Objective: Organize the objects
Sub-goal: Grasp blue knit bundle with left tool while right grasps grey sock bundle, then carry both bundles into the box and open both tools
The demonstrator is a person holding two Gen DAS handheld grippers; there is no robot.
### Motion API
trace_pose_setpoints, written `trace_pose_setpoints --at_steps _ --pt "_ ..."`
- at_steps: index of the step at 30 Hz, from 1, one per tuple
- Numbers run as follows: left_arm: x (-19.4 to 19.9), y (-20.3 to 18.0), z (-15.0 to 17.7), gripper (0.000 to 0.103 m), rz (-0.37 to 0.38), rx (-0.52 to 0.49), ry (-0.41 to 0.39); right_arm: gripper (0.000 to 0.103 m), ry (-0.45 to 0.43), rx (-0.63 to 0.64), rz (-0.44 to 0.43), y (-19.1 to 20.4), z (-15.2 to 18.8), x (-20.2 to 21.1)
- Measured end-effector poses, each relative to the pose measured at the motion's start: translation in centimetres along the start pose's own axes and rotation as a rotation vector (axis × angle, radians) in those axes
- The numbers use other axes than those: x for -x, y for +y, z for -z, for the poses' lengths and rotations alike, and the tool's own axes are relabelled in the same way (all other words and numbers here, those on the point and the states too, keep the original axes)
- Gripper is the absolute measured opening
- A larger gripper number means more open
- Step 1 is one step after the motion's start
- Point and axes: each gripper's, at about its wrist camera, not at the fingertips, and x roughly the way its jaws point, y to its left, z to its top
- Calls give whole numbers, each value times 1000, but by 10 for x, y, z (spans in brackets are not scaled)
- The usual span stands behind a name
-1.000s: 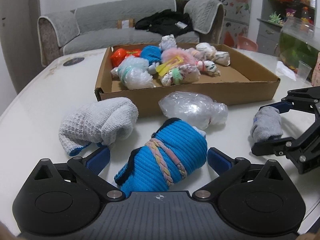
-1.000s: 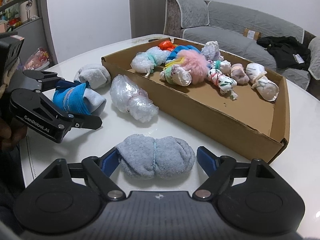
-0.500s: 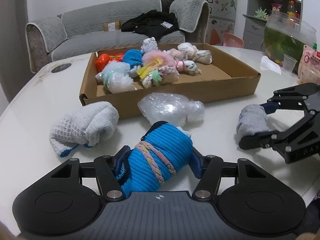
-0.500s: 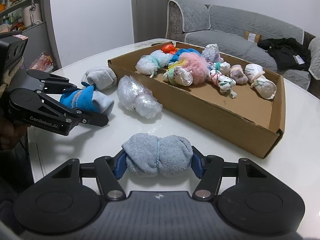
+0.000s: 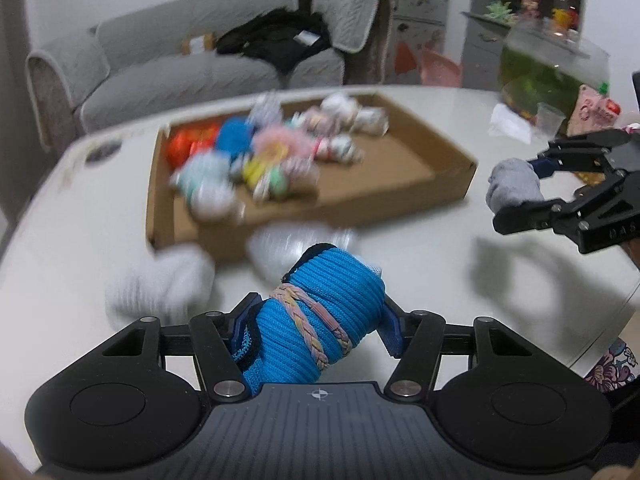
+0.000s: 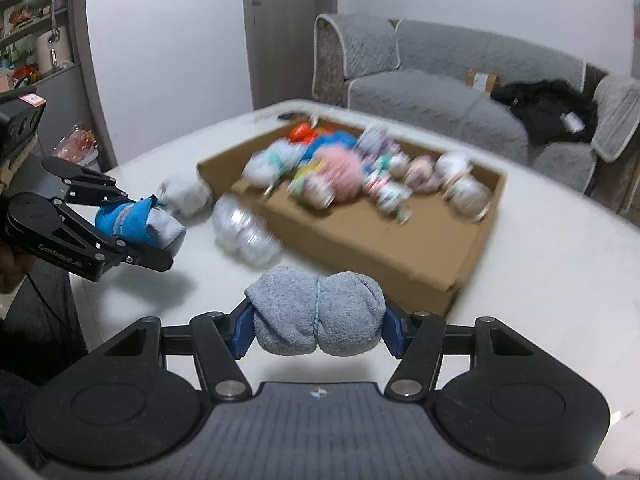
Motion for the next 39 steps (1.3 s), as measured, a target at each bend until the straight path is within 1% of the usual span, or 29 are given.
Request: trace_pose_setpoints --at_steps 3,7,10,13,17,22,24,27,31,36,39 --pt "2 -3 -30 66 25 -17 -15 57 -30 23 17 -12 -18 13" --pt "-9 -12 -76 66 60 -32 -12 57 -43 85 48 -26 -42 19" --pt "-29 -14 -110 66 104 1 25 57 -37 110 58 -38 -59 16" --pt "-62 -14 -132 66 155 50 103 58 -11 123 50 -49 -71 6" --pt "-113 -11 -143 66 186 96 231 58 58 140 24 -58 -78 -20" --pt "-161 -7 -148 66 181 112 326 58 145 168 11 -68 -84 -55" --pt "-175 -5 -148 66 172 116 347 58 182 185 4 -71 -85 -71" --pt "-191 0 -148 66 142 113 357 58 220 202 -5 -75 -87 -86" --pt "-202 5 -150 66 103 89 326 58 260 221 -14 -78 -88 -105" --pt "-211 12 -153 67 89 118 302 58 294 222 -6 -85 -88 -126" --pt "-212 14 -154 67 82 114 298 58 313 234 -10 -87 -88 -135"
